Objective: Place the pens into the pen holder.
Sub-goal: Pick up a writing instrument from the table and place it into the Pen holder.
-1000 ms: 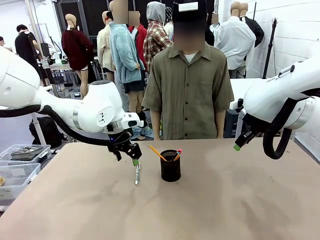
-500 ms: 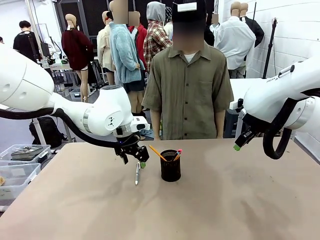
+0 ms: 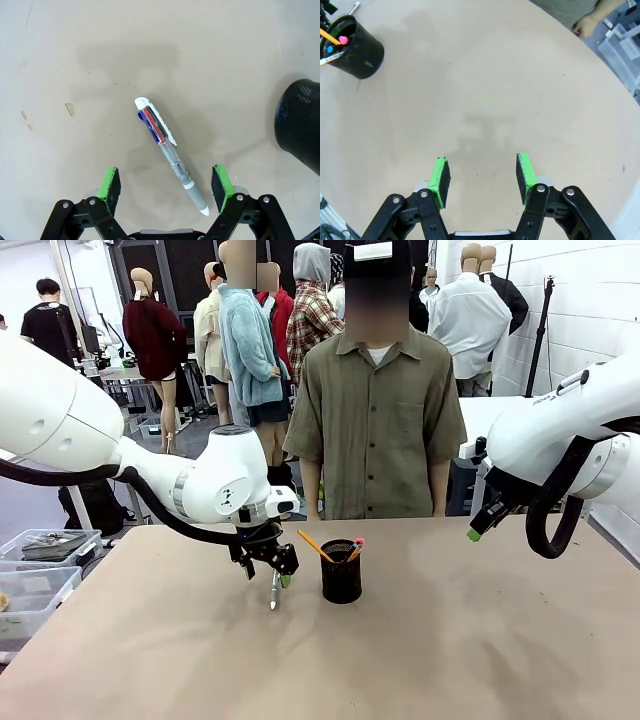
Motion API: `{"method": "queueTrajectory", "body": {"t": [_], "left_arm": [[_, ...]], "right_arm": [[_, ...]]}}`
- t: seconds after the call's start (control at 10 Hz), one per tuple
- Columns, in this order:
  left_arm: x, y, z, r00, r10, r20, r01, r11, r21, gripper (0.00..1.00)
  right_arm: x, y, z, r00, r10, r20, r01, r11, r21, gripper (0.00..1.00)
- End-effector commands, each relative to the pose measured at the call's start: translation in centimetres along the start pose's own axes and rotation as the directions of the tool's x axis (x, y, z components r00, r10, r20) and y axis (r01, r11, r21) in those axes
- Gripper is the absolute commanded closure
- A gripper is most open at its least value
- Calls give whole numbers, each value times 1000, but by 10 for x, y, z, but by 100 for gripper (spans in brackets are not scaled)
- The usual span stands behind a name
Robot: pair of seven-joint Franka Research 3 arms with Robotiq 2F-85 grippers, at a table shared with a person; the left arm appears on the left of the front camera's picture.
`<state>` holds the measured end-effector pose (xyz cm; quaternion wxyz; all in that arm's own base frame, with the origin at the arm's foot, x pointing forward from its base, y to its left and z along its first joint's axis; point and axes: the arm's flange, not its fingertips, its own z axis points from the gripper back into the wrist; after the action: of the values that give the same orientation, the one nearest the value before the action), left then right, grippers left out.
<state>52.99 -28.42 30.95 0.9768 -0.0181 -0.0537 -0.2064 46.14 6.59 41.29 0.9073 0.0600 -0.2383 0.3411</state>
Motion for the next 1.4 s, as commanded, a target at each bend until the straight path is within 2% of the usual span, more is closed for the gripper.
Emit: {"method": "queueTrajectory", "body": {"t": [0.0, 0.3, 0.5, 0.8, 0.9, 1.3], "left_arm": [[10, -5, -3, 1000, 19, 9, -20, 999, 43, 6], [11, -3, -6, 1000, -1, -11, 1, 998, 69, 6], [11, -2, -6, 1000, -14, -4, 14, 998, 62, 36], [12, 0, -7, 1000, -2, -6, 3, 998, 67, 94], [11, 0, -6, 1000, -8, -14, 9, 998, 61, 100], [8, 0, 0, 999, -32, -14, 33, 998, 45, 100]], "right_arm": [[-4, -2, -4, 1000, 10, 22, -10, 1000, 2, 33], [-4, -2, -4, 1000, 10, 22, -10, 1000, 2, 33], [-4, -2, -4, 1000, 10, 22, -10, 1000, 2, 33], [-4, -2, -4, 1000, 10, 22, -10, 1000, 2, 33], [-4, -2, -4, 1000, 10, 22, -10, 1000, 2, 33], [-4, -2, -4, 1000, 10, 22, -10, 1000, 2, 33]]}}
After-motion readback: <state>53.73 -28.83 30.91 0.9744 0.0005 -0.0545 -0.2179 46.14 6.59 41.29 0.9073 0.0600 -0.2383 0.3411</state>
